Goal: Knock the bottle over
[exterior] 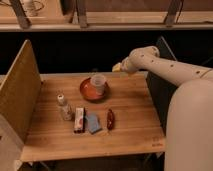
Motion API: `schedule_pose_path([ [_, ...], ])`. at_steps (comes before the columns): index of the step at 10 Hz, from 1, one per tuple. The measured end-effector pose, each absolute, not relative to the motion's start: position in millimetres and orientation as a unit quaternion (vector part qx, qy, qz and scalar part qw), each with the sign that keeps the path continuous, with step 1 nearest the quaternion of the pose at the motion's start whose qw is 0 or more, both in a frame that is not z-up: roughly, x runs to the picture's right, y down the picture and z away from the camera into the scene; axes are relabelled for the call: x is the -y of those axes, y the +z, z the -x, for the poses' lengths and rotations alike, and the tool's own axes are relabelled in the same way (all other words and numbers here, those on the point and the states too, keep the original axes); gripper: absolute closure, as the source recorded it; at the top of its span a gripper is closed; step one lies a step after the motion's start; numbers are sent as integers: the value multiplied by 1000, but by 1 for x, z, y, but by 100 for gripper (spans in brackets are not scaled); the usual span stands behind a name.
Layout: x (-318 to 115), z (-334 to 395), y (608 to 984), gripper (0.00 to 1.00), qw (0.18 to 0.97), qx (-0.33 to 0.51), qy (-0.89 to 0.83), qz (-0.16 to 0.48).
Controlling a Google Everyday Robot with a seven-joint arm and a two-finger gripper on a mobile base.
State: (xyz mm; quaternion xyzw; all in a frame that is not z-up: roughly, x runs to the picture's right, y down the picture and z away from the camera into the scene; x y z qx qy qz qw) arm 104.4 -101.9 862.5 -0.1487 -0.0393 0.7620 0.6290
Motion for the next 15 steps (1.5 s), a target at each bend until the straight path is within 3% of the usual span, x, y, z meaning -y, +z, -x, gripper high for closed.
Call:
schedule_pose_path([
  [3,102,-104,862,40,629,39,762,149],
  [9,102,-104,862,97,629,39,762,149],
  [13,92,-116,860,100,640,-2,758,129],
  [15,67,-105,858,100,646,-52,751,123],
])
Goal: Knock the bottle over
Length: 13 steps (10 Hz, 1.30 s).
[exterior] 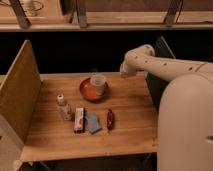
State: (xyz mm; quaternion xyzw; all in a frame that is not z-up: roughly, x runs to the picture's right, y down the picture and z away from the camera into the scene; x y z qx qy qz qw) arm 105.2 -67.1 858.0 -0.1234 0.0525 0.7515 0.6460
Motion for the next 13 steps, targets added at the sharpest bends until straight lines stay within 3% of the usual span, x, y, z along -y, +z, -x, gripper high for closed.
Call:
schedule_pose_path([
  [8,-37,36,844,100,675,-74,701,219],
  [13,-37,36,844,100,677,-75,699,219],
])
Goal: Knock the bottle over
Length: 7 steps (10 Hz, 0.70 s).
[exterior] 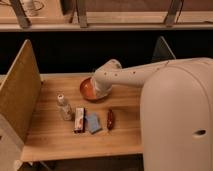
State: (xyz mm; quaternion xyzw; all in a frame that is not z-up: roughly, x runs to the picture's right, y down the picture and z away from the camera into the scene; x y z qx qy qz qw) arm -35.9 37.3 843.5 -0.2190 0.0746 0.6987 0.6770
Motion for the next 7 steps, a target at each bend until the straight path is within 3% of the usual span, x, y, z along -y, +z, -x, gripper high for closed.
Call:
schedule_pose_path([
  [2,-46,37,836,100,687,-80,688,220],
  [7,-101,68,776,100,723,-73,640,249],
])
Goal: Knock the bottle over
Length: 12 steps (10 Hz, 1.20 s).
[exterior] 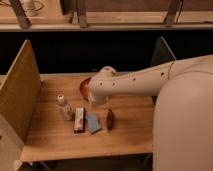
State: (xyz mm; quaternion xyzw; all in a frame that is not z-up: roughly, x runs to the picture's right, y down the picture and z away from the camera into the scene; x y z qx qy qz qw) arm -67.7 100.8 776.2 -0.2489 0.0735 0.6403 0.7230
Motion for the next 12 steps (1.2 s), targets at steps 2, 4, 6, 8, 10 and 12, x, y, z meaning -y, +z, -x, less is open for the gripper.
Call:
schedule_pose_path([
  [2,-123,97,768,100,742,-60,608,275],
  [4,-139,150,766,100,775,-22,552,307],
  [6,-149,197,761,100,794,10,505,339],
  [8,-172,240,754,100,809,26,450,377],
  [10,-182,270,758,100,834,47,392,386],
  [12,-161,284,774,100,853,91,365,361],
])
